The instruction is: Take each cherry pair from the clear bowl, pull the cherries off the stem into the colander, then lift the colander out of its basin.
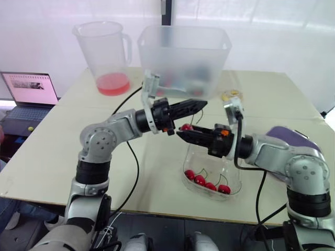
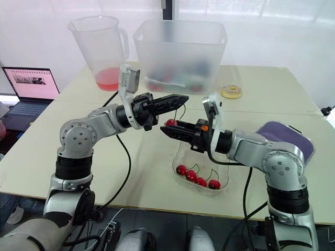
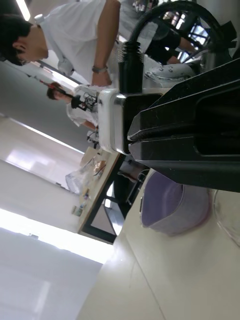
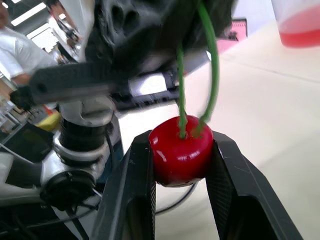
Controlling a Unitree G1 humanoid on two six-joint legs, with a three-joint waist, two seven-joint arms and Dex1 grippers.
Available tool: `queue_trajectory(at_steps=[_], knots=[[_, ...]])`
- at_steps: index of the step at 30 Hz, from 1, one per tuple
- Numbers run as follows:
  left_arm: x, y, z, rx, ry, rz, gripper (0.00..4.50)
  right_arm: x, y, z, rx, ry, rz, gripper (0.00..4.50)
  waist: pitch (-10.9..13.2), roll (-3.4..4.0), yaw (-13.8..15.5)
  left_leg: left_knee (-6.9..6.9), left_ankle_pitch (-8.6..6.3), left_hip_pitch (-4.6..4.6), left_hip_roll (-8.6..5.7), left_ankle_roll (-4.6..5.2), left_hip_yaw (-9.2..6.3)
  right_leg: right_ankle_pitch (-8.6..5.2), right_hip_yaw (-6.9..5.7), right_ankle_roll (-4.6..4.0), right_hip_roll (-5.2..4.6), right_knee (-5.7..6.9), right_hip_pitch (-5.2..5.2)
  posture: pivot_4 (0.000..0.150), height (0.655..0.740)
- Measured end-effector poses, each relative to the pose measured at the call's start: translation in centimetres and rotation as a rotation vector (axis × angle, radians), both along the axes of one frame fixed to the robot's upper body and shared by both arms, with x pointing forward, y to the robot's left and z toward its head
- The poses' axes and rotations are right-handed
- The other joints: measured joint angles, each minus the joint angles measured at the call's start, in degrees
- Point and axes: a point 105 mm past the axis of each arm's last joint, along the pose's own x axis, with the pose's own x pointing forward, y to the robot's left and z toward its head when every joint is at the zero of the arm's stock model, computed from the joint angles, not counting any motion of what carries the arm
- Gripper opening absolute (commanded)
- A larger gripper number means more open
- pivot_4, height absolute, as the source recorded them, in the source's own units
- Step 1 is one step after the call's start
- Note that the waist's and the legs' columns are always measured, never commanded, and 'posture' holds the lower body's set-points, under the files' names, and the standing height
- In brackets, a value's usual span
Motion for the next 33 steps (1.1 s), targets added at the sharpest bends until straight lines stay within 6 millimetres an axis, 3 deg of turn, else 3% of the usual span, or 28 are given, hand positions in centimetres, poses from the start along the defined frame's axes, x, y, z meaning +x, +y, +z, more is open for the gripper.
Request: queue_trajectory(at_steps=[3, 11, 13, 15, 18, 21, 24, 29, 30, 33], knots=[[-0.1, 0.0, 0.1, -0.006, -0.004, -0.007, 0.0, -0.3, 0.1, -1.7, -0.062, 0.054, 0.012, 0.89, 0.0, 0.0, 0.0, 0.0, 0.0, 0.0, -0.01, 0.0, 0.01, 0.0, 0.0, 0.0, 0.0, 0.0, 0.0, 0.15, 0.7078], [-0.2, -0.1, 0.1, -0.012, -0.004, -0.014, 0.0, 0.1, -1.8, -2.7, -0.158, 0.054, -0.047, 0.89, 0.0, 0.0, 0.2, 0.0, -0.01, -0.02, -0.04, 0.03, 0.0, 0.0, 0.0, 0.0, -0.03, -0.02, 0.0, 0.15, 0.7078], [-0.1, 0.0, 0.2, -0.011, -0.005, -0.009, 0.0, 1.0, -4.3, -1.9, -0.224, 0.007, -0.141, 0.89, 0.0, 0.0, 0.3, 0.0, -0.03, -0.06, -0.11, 0.08, -0.03, 0.0, 0.0, 0.0, -0.11, -0.03, 0.0, 0.15, 0.7078], [0.0, 0.2, 0.2, -0.01, -0.007, 0.002, 0.0, 2.5, -9.2, 0.4, -0.324, -0.086, -0.318, 0.89, 0.0, -0.01, 0.2, 0.02, -0.08, -0.08, -0.24, 0.2, -0.02, -0.01, 0.0, 0.01, -0.19, -0.06, 0.01, 0.15, 0.7078], [0.3, 0.4, 0.0, 0.002, -0.008, 0.025, 0.0, 3.4, -15.7, 3.0, -0.541, -0.183, -0.502, 0.89, 0.0, -0.03, 0.1, -0.02, -0.12, -0.07, -0.3, 0.27, 0.0, -0.02, 0.0, 0.03, -0.22, -0.13, 0.01, 0.15, 0.7078], [0.7, 0.9, -0.3, 0.009, -0.01, 0.057, 0.0, 3.4, -22.0, 3.7, -0.776, -0.206, -0.625, 0.89, 0.1, -0.09, 0.1, -0.04, -0.11, -0.04, -0.27, 0.25, 0.02, -0.03, 0.0, 0.05, -0.2, -0.13, 0.02, 0.15, 0.7078], [0.9, 1.0, -0.3, 0.01, -0.014, 0.067, 0.0, 3.3, -24.4, 1.9, -0.883, -0.168, -0.613, 0.89, 0.1, -0.07, -0.3, -0.02, -0.08, 0.04, -0.18, 0.21, 0.14, -0.03, 0.01, 0.05, -0.19, -0.07, 0.01, 0.15, 0.7078], [1.0, 1.4, -1.1, 0.009, 0.008, 0.093, 0.0, 4.0, -26.3, -0.7, -0.942, -0.129, -0.63, 0.89, 0.1, -0.02, -0.4, -0.03, -0.02, 0.07, -0.08, 0.1, 0.14, -0.03, 0.01, 0.05, -0.15, -0.05, 0.01, 0.15, 0.7078], [1.1, 1.4, -1.2, 0.011, 0.014, 0.101, 0.0, 4.2, -26.4, -1.1, -0.94, -0.122, -0.633, 1.9, 0.1, -0.02, -0.3, -0.03, -0.01, 0.07, -0.08, 0.08, 0.13, -0.03, 0.0, 0.05, -0.15, -0.05, 0.01, 0.15, 0.7078], [0.8, 1.5, -1.3, 0.017, 0.002, 0.109, 0.0, 4.6, -26.5, -2.5, -0.947, -0.099, -0.622, 3.18, 0.1, 0.0, 0.0, -0.03, 0.01, 0.06, -0.09, 0.05, 0.13, -0.03, -0.01, 0.05, -0.15, -0.05, 0.01, 0.15, 0.7078]])
